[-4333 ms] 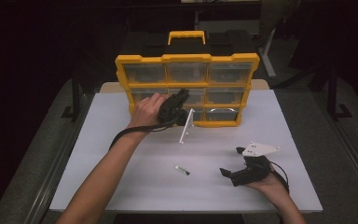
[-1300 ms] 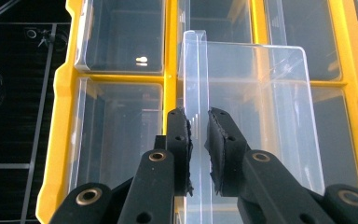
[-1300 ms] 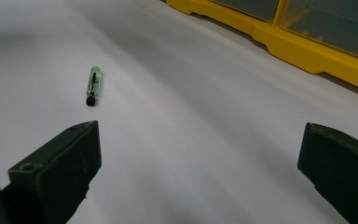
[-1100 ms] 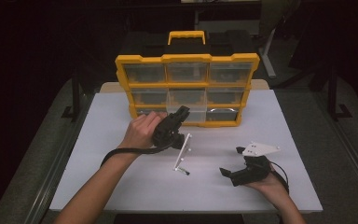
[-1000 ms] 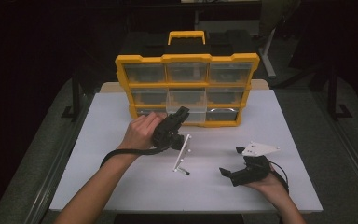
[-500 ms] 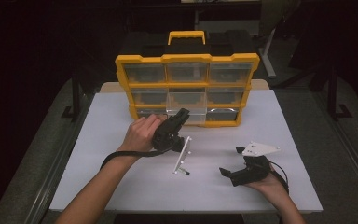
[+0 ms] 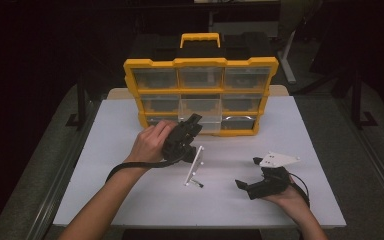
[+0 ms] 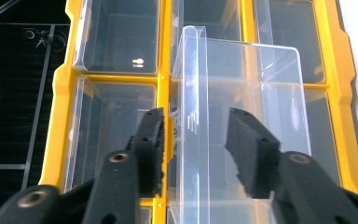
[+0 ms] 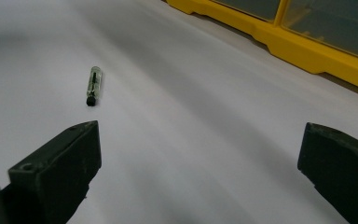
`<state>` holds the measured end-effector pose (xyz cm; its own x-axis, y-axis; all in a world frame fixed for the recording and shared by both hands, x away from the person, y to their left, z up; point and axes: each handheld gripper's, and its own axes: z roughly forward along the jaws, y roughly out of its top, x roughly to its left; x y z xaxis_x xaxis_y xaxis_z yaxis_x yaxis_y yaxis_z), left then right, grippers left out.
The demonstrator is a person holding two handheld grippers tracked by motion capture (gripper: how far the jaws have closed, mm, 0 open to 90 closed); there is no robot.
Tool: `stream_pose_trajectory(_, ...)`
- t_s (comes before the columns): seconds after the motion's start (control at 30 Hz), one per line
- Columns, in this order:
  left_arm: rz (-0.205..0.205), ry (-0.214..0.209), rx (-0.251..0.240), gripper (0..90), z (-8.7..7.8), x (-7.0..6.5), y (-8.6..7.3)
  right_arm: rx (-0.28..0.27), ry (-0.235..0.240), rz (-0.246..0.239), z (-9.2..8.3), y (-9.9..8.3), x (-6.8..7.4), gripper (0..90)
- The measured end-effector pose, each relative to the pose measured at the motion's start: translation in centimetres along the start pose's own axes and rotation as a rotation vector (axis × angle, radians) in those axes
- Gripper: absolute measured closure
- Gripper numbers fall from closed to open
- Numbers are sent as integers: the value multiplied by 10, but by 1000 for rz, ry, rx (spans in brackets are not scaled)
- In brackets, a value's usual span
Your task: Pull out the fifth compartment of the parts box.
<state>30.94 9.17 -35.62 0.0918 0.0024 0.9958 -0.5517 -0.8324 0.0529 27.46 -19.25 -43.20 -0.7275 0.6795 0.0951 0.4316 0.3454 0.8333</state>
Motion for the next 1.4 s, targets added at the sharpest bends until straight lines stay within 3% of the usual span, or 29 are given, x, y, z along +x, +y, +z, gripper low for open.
stream_pose_trajectory(0.33,-9,-4,-8,390,-7,2,2,-3,0,-1,-1,0,0,0)
stream_pose_trajectory(0.6,-12,4,-9,314,-13,-2,2,-3,-1,-2,-1,0,0,0)
stream_pose_trajectory(1.4,-38,-6,-11,139,-28,-36,0,-3,0,-3,0,0,0,0)
